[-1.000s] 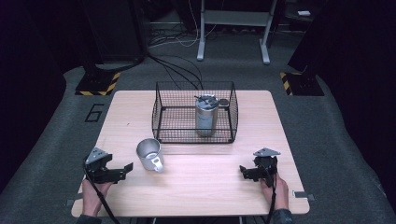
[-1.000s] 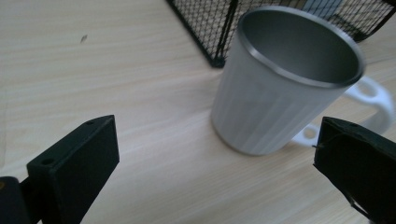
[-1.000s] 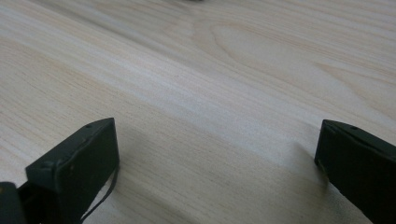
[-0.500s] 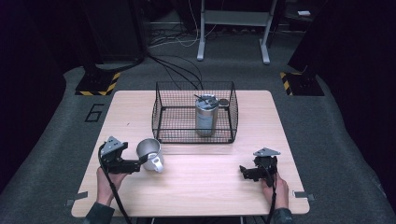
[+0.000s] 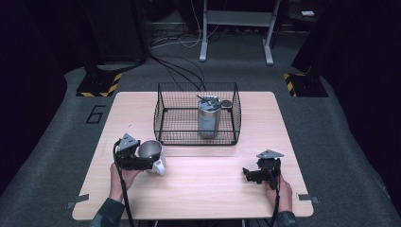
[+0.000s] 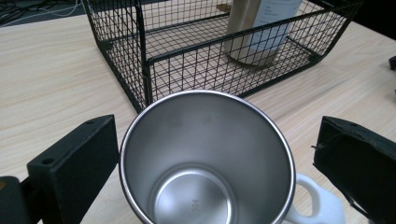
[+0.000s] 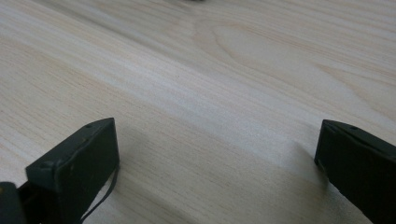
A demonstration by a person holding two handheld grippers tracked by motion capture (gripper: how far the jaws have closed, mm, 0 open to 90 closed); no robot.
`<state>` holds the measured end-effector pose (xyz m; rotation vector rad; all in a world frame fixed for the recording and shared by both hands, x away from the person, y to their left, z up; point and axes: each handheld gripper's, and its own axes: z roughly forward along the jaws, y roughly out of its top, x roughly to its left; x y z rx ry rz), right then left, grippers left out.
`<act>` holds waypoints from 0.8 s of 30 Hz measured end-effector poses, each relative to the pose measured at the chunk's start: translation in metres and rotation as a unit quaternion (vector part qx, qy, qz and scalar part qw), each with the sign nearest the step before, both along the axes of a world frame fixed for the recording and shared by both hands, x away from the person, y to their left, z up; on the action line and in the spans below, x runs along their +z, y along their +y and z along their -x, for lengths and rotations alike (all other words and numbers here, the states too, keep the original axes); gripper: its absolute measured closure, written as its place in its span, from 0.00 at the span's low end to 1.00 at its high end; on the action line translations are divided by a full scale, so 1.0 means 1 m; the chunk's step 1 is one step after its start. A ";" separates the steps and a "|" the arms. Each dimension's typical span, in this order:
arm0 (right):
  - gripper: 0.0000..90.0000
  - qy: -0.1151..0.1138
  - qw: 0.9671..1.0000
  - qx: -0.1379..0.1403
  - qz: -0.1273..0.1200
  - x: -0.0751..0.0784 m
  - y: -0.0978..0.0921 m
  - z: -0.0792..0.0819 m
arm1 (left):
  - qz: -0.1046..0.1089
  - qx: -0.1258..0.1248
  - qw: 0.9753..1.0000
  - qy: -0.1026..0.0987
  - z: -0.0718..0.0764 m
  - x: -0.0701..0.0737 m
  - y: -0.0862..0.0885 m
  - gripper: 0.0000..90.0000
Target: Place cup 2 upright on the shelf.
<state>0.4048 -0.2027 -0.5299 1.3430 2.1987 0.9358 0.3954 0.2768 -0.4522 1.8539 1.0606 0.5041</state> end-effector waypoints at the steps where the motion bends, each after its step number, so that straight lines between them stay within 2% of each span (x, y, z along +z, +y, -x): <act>1: 0.00 0.000 1.000 0.000 0.000 0.000 0.000 0.000 | 0.000 0.000 1.000 0.000 0.000 0.000 0.000 0.01; 7: 0.00 0.000 1.000 0.000 0.000 0.000 0.000 0.000 | -0.009 0.002 1.000 0.000 -0.002 -0.006 -0.001 0.06; 10: 0.00 -0.001 1.000 0.001 0.003 0.000 0.000 0.000 | 0.004 0.001 1.000 -0.002 -0.003 -0.009 0.001 0.06; 12: 0.00 0.000 1.000 0.000 0.000 0.000 0.000 0.000 | 0.004 -0.002 1.000 0.000 -0.003 -0.010 0.001 0.06; 15: 0.00 0.000 1.000 0.000 0.001 0.000 0.000 0.000 | -0.013 -0.006 1.000 0.001 -0.004 -0.012 -0.001 0.06; 24: 0.00 -0.001 1.000 0.001 0.001 0.000 0.000 0.000 | -0.017 -0.012 1.000 0.001 -0.004 -0.011 0.000 0.07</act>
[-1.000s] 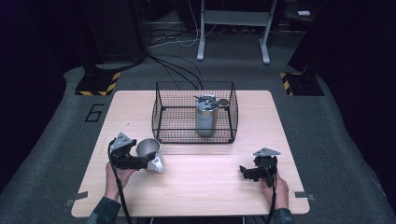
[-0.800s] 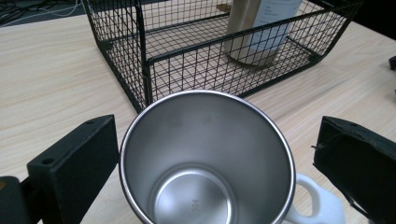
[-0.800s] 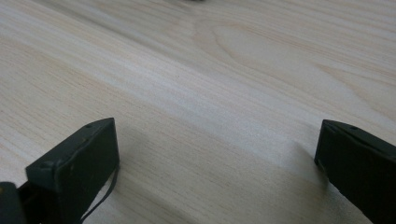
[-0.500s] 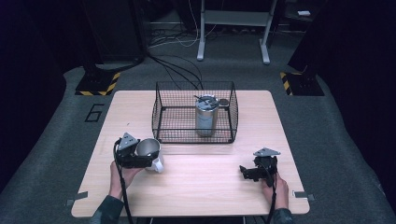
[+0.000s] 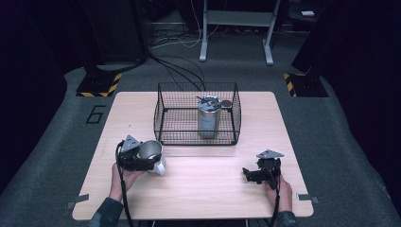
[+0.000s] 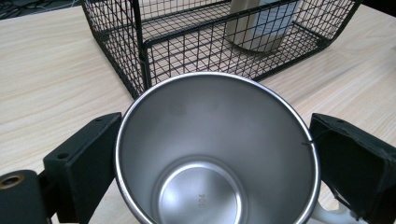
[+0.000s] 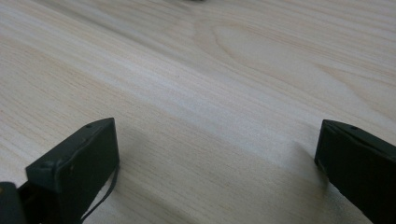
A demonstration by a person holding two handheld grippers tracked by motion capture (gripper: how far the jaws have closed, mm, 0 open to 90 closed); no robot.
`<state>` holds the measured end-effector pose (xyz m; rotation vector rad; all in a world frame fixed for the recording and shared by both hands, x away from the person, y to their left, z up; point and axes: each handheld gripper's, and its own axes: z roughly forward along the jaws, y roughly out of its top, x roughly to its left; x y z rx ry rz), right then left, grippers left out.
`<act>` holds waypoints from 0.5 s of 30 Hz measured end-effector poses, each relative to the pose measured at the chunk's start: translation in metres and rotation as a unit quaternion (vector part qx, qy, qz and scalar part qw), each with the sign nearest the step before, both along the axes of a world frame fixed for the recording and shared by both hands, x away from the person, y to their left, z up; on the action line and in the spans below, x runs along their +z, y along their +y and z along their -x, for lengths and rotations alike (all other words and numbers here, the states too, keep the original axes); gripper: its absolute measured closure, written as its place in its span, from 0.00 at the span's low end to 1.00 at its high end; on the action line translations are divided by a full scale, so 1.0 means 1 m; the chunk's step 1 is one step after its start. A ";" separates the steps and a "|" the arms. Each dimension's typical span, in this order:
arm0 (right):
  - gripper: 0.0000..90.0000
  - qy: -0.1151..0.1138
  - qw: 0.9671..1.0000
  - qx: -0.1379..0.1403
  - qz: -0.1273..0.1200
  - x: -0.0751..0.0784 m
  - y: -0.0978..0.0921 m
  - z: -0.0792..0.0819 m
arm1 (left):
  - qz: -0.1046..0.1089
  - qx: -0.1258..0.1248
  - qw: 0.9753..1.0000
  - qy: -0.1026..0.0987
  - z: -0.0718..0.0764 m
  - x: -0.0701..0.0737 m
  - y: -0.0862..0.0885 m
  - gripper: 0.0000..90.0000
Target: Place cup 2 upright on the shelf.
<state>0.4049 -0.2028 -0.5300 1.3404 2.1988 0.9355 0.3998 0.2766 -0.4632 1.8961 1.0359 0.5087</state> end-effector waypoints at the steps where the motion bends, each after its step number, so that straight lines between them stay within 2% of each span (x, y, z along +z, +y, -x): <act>1: 0.00 0.001 1.000 -0.001 0.000 0.000 0.000 0.000 | 0.000 0.001 1.000 -0.001 0.000 0.000 0.000 0.07; 8: 0.00 0.001 1.000 -0.001 -0.001 0.000 0.000 0.000 | -0.002 0.000 1.000 -0.003 0.002 0.001 0.000 0.07; 15: 0.00 -0.001 1.000 0.001 0.003 0.000 0.000 0.000 | 0.007 -0.002 1.000 -0.013 0.006 0.007 0.001 0.07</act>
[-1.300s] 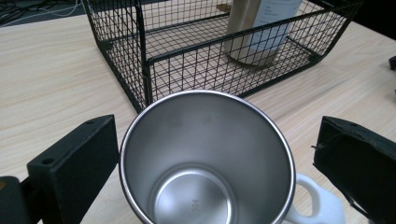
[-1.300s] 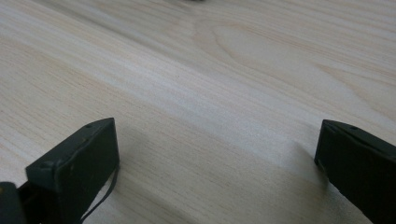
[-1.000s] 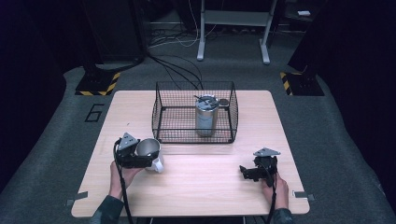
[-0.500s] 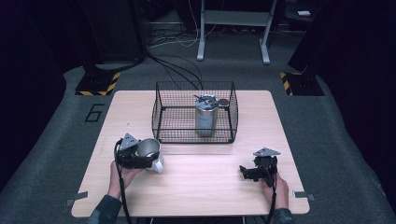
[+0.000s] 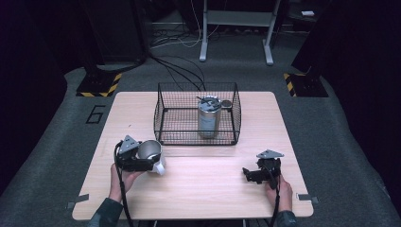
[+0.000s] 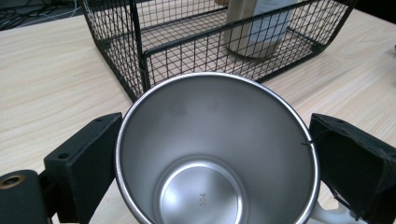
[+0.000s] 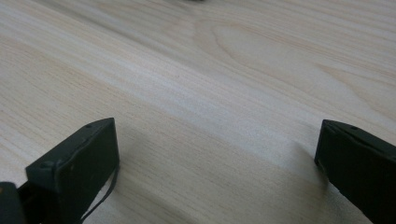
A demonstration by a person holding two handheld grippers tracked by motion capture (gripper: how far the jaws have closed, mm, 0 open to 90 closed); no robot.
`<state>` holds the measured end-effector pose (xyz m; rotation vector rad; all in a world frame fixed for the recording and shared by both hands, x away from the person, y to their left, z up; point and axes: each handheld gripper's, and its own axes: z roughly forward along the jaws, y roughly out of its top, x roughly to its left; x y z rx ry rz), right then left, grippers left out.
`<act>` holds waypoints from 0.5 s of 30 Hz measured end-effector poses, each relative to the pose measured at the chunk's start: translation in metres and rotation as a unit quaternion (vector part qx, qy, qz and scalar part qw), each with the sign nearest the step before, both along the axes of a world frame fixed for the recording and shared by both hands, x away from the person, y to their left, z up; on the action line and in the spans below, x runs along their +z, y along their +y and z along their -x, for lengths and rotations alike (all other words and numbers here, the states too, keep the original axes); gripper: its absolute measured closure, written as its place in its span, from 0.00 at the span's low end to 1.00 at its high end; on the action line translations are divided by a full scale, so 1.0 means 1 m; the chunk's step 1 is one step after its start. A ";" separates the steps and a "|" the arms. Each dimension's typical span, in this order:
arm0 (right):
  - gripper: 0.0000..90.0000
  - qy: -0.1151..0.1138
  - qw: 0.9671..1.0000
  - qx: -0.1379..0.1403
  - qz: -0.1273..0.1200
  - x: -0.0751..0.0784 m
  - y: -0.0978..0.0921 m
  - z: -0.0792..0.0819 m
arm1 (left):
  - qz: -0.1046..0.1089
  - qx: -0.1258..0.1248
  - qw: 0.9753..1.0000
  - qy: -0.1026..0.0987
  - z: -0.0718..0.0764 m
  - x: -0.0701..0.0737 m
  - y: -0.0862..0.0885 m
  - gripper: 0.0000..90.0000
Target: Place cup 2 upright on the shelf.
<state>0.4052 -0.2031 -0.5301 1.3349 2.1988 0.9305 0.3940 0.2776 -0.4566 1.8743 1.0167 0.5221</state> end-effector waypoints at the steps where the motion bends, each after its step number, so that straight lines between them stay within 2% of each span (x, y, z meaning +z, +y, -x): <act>1: 0.00 0.002 1.000 0.000 -0.002 0.000 0.000 0.000 | 0.002 0.000 1.000 -0.001 0.001 0.004 0.000 0.07; 11: 0.00 0.001 1.000 0.000 -0.001 0.000 0.000 0.000 | 0.000 -0.006 1.000 -0.008 0.002 0.021 -0.008 0.07; 15: 0.00 0.002 1.000 0.000 -0.003 0.000 0.000 0.000 | -0.004 -0.007 1.000 -0.016 0.002 0.027 -0.012 0.07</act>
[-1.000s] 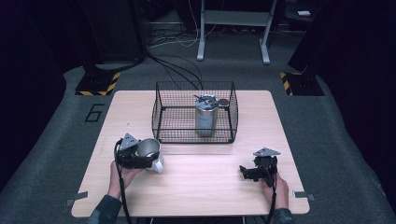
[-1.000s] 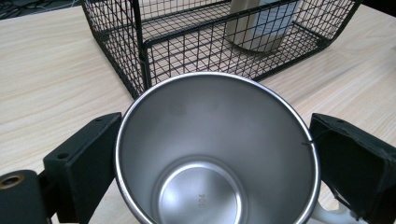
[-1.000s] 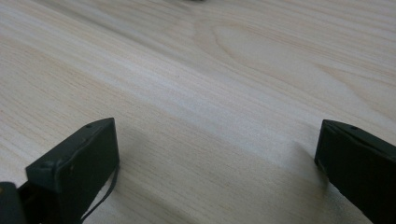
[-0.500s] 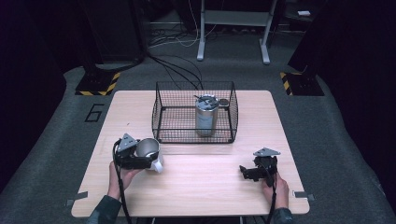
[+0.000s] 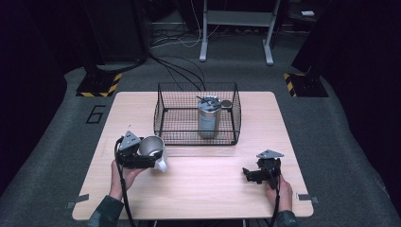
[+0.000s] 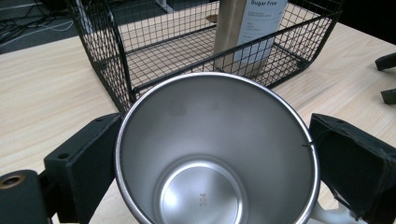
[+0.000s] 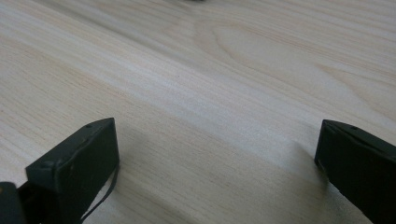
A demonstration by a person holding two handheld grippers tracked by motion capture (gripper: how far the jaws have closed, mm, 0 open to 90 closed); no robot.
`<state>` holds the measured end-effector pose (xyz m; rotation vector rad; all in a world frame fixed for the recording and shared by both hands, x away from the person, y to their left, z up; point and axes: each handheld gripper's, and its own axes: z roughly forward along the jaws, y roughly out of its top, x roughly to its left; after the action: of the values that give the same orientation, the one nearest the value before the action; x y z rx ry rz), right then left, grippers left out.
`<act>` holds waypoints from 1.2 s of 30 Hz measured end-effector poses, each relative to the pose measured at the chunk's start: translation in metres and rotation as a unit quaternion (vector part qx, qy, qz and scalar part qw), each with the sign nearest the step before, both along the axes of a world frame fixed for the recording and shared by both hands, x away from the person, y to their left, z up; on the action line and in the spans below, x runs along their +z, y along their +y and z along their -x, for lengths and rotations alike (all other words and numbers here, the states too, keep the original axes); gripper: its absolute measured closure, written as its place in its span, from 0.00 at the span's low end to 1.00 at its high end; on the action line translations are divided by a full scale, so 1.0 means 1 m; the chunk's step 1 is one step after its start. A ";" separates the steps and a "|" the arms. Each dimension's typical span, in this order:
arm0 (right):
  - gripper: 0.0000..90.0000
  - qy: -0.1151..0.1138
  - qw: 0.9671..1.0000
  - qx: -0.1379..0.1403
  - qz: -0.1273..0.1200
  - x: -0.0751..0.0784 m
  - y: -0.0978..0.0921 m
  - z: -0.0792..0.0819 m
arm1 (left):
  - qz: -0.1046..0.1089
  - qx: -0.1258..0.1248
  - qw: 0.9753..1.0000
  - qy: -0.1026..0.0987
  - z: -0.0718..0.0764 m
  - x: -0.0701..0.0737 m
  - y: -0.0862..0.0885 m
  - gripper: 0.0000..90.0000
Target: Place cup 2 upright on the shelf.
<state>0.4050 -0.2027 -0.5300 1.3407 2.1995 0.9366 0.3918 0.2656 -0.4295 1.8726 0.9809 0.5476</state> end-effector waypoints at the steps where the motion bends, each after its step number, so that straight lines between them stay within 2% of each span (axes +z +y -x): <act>1: 0.00 -0.001 1.000 0.000 0.002 0.000 0.000 0.000 | 0.001 -0.002 1.000 0.003 0.000 0.002 -0.001 0.07; 5: 0.00 -0.003 1.000 0.005 0.000 0.000 -0.001 -0.001 | -0.006 -0.011 1.000 0.003 0.000 0.009 -0.004 0.07; 11: 0.00 -0.004 1.000 0.008 0.004 0.000 -0.001 -0.001 | -0.004 -0.012 1.000 0.004 0.000 0.016 -0.008 0.07; 12: 0.00 -0.004 1.000 0.008 0.004 0.000 -0.001 -0.001 | 0.001 -0.011 1.000 0.000 0.000 0.017 -0.009 0.07; 16: 0.00 -0.004 1.000 0.008 0.004 0.000 -0.002 -0.001 | -0.005 -0.018 1.000 -0.009 -0.001 0.026 -0.013 0.07; 17: 0.00 -0.003 1.000 0.004 -0.002 0.000 -0.001 -0.001 | -0.005 -0.018 1.000 -0.009 -0.001 0.026 -0.013 0.07; 26: 0.00 -0.004 1.000 0.007 0.002 0.000 -0.001 -0.001 | -0.006 -0.028 1.000 -0.012 -0.006 0.043 -0.023 0.07; 29: 0.00 -0.004 1.000 0.005 0.000 0.000 -0.001 -0.001 | -0.006 -0.030 0.999 -0.021 -0.009 0.049 -0.029 0.07; 36: 0.00 -0.004 1.000 0.007 0.001 0.000 -0.001 -0.001 | -0.009 -0.035 0.999 -0.026 -0.015 0.058 -0.038 0.07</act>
<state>0.4059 -0.2037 -0.5304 1.3212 2.2057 0.9418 0.4063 0.2272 -0.3712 1.8920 0.8763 0.5613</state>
